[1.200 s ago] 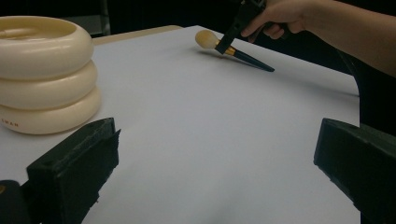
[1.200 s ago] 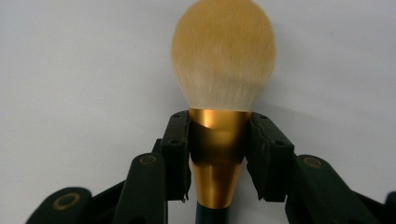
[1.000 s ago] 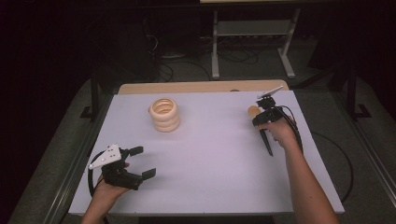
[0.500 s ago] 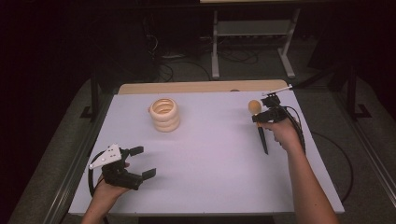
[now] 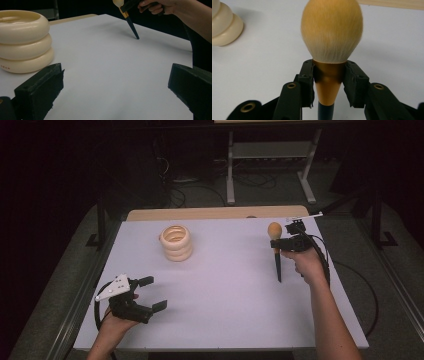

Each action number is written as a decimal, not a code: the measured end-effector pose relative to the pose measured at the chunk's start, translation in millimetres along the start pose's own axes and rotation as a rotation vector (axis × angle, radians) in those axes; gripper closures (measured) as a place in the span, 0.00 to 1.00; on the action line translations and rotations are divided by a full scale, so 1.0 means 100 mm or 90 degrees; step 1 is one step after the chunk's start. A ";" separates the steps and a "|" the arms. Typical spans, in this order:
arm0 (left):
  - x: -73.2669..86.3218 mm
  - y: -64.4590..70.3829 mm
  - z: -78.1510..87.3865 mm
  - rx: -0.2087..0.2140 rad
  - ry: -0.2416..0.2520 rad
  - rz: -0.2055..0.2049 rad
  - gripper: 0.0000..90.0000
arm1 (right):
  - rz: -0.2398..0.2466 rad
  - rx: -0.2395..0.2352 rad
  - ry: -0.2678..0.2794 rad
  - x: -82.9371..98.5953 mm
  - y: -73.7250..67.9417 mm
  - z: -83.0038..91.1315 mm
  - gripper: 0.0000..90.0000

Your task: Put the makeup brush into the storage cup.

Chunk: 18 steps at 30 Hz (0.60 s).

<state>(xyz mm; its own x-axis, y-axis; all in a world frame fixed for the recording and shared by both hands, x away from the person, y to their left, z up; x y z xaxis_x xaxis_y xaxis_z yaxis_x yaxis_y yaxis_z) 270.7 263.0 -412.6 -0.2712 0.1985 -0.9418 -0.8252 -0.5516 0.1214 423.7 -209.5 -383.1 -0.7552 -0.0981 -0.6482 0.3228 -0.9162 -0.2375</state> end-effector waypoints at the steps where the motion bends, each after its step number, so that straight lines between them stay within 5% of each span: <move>1: 0.00 0.00 0.00 0.000 -0.001 0.000 0.00 | -0.002 0.000 0.006 0.00 -0.01 0.01 0.68; 18: 0.00 -0.01 0.01 -0.003 -0.001 -0.001 0.00 | 0.020 -0.064 0.086 0.02 -0.09 0.15 0.68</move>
<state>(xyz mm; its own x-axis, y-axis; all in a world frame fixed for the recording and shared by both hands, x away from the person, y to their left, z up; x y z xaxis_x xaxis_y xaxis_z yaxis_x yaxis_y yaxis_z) 271.1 264.2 -412.4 -0.2707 0.2010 -0.9415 -0.8233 -0.5551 0.1182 410.9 -206.7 -371.5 -0.6621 -0.0663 -0.7465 0.4056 -0.8693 -0.2825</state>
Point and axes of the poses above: each handheld gripper's, and its own axes: z roughly backward along the jaws, x roughly out of its underside, y roughly to its right, the point moved 2 cm from there along -z, roughly forward along the jaws, and after that the axes turned 2 degrees about -z, right-handed, at the moved point
